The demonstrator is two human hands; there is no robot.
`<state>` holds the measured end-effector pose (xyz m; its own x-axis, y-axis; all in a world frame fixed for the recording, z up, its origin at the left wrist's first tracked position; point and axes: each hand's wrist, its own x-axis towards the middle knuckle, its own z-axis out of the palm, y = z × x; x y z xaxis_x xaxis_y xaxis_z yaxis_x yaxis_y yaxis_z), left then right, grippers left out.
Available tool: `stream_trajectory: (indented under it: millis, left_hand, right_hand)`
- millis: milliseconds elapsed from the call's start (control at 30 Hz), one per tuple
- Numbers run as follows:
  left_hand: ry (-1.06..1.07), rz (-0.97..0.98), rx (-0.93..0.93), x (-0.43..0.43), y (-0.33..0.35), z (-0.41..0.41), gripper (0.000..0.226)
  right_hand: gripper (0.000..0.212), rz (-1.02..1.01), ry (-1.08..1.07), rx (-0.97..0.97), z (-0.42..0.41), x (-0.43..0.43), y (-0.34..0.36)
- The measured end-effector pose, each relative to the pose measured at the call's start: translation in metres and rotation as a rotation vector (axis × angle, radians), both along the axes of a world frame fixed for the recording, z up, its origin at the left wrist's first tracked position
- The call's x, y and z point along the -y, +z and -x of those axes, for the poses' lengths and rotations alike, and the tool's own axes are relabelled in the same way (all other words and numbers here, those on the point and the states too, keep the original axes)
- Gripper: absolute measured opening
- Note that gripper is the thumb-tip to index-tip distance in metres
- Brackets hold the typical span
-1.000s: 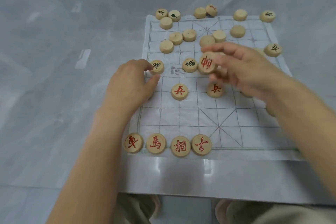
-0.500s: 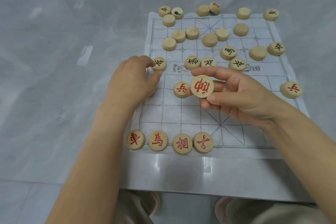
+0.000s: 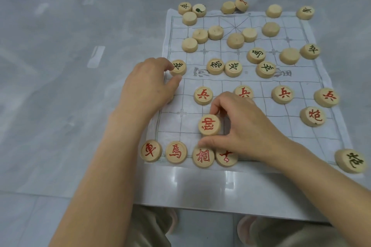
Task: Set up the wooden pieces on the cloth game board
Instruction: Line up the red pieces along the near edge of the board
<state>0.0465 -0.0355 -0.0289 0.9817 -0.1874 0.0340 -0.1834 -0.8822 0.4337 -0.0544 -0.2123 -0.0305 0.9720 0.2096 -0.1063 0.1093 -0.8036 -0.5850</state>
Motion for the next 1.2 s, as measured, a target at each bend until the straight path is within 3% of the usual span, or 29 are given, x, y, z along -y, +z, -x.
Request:
stream_trajectory:
  millis: [100,233,533,733,900,1000,1067,1133,1200]
  left_hand:
    - [0.000,-0.003,0.002,0.000,0.000,0.001,0.034]
    - [0.005,0.002,0.002,-0.002,0.000,-0.001,0.035]
    - [0.009,0.012,0.013,-0.002,-0.001,-0.002,0.035]
    - [-0.007,0.006,0.031,0.001,0.000,-0.001,0.034]
    - [-0.039,-0.004,0.037,0.004,-0.002,0.001,0.034]
    - [-0.102,-0.006,0.025,0.009,0.004,0.006,0.034]
    - [-0.199,0.059,-0.034,0.016,0.015,0.015,0.027]
    - [-0.318,0.169,-0.232,0.022,0.030,0.031,0.028]
    - [-0.468,0.104,-0.417,0.028,0.041,0.049,0.039]
  right_hand:
    - [0.058,0.236,-0.041,0.121,0.000,-0.007,-0.011]
    - [0.070,0.346,-0.017,0.047,-0.004,-0.002,-0.010]
    - [0.049,0.222,0.136,-0.008,-0.007,0.008,-0.006]
    - [0.044,0.079,-0.024,-0.013,-0.005,0.043,0.033]
    - [0.037,0.191,0.104,-0.189,0.030,0.058,0.032]
    - [0.040,0.159,0.100,-0.260,0.041,0.063,0.024]
    - [0.044,0.147,0.107,-0.278,0.043,0.064,0.021]
    - [0.043,0.169,0.134,-0.269,0.043,0.061,0.017]
    - [0.039,0.162,0.147,-0.256,0.043,0.059,0.016]
